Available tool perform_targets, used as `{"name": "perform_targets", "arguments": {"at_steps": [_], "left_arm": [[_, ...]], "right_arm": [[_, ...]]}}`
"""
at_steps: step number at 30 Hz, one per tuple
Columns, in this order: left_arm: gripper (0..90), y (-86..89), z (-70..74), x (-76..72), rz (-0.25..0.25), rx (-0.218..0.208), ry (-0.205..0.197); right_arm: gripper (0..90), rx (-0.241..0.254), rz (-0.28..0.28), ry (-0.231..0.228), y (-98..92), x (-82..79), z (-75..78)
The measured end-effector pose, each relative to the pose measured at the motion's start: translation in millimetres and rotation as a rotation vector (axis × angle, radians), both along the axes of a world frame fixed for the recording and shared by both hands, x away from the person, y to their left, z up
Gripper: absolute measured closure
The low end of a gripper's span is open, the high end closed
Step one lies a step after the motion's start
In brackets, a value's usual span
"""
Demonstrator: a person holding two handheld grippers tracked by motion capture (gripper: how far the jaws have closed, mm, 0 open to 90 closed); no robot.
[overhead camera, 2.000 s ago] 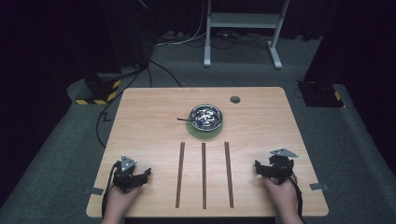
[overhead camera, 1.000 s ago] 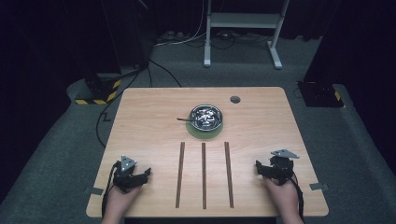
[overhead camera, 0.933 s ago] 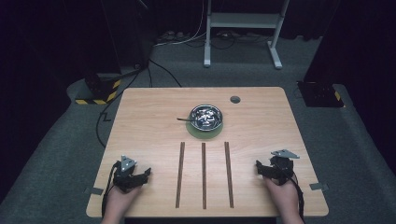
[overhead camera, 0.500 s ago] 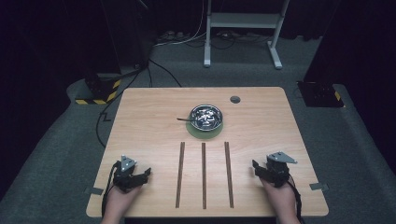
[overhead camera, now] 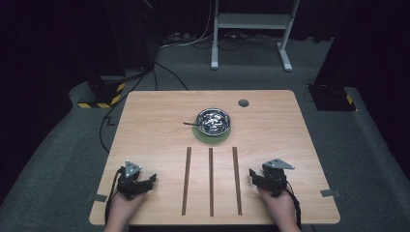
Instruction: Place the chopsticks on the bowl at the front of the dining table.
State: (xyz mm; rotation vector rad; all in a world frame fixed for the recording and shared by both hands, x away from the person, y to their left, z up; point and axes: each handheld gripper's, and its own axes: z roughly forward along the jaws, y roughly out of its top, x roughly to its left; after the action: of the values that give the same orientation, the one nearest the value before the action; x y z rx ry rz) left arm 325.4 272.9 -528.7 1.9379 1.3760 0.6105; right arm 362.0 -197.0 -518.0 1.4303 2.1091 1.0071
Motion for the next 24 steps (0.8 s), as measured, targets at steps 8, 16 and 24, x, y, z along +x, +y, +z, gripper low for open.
{"name": "perform_targets", "arguments": {"at_steps": [8, 16, 24], "left_arm": [[26.9, 0.3, 0.0, 0.1, -0.006, -0.002, 0.002], [26.7, 0.3, 0.0, 0.0, -0.007, -0.004, 0.003], [26.8, 0.4, 0.0, 0.1, -0.008, -0.001, 0.002]], "right_arm": [[34.7, -0.028, 0.018, 0.022, 23.0, 7.2, 1.3], [35.3, -0.041, 0.013, 0.006, 41.7, 17.6, 8.0], [35.6, -0.065, 0.018, 0.021, 47.5, 20.6, 2.1]]}}
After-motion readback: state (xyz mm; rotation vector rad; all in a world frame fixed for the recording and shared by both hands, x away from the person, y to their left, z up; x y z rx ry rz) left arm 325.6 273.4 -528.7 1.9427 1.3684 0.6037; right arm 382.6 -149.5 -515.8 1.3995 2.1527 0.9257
